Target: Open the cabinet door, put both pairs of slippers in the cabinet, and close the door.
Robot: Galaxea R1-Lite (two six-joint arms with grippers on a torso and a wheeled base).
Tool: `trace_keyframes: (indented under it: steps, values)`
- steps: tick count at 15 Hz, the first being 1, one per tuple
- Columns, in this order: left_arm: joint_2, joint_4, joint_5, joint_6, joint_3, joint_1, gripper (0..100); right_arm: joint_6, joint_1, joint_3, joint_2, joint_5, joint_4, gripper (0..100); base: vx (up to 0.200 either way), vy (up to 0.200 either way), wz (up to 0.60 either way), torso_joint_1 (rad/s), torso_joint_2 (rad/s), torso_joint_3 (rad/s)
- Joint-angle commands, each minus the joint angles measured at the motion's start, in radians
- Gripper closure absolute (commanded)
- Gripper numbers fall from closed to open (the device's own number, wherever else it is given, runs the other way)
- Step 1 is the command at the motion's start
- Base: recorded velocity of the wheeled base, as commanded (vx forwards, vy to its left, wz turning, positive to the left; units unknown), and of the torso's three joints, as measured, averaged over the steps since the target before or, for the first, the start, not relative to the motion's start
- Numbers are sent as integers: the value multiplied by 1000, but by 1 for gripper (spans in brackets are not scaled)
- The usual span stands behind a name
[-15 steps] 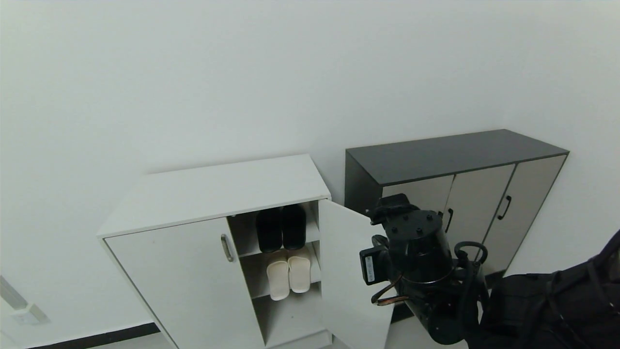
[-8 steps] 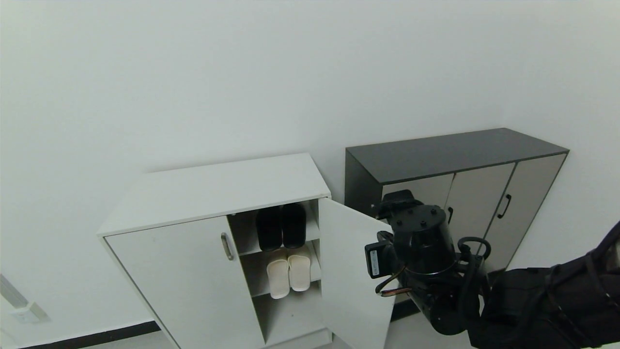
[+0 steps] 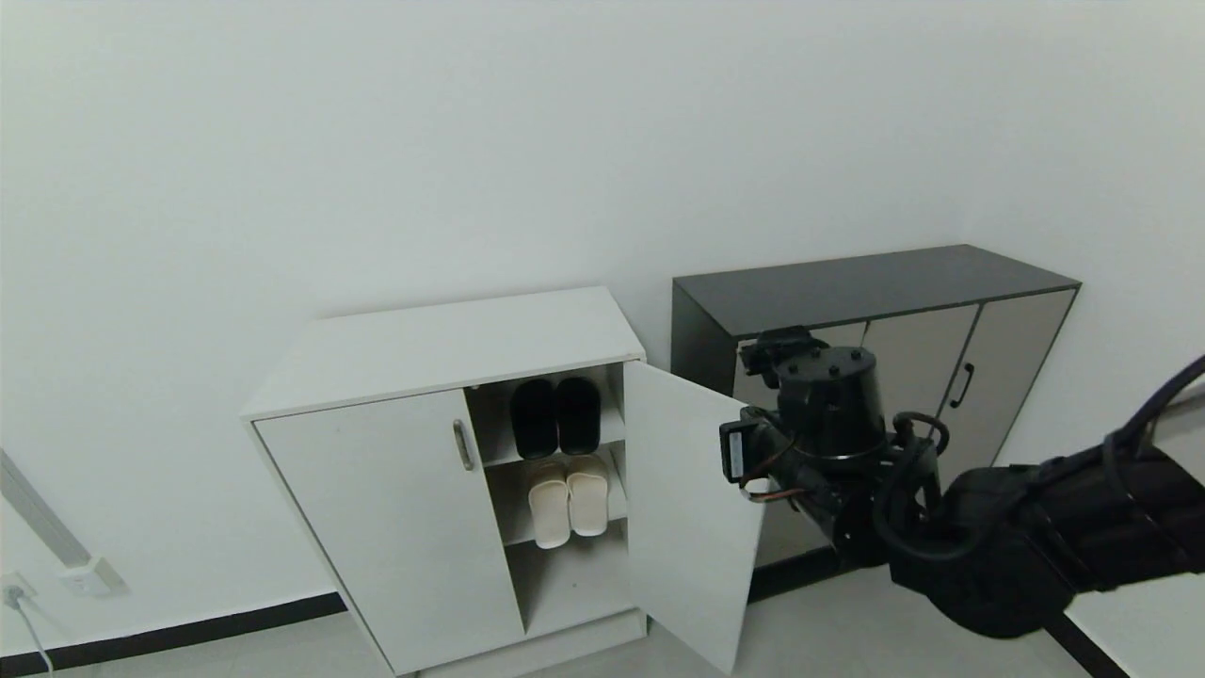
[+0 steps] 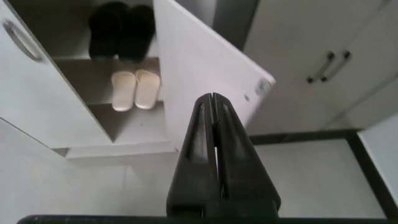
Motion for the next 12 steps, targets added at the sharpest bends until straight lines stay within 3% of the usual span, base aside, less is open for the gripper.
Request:
trace_keyframes:
  steps: [1,3,7,12]
  values:
    - [0,0,0,0,0,0,100,-3,-91,-156,93,37,78,100,0,0,0,0,0,0]
    - [0,0,1,0,0,-1,100,3,-157,-333,176,80,200,100,0,0,0,0,0,0]
    - [0,0,1,-2,0,0,100,11,-204,-593,303,113,360,100,0,0,0,0,0,0]
    - [0,0,21,-5,0,-1,100,12,-232,-715,421,129,389,100,0,0,0,0,0,0]
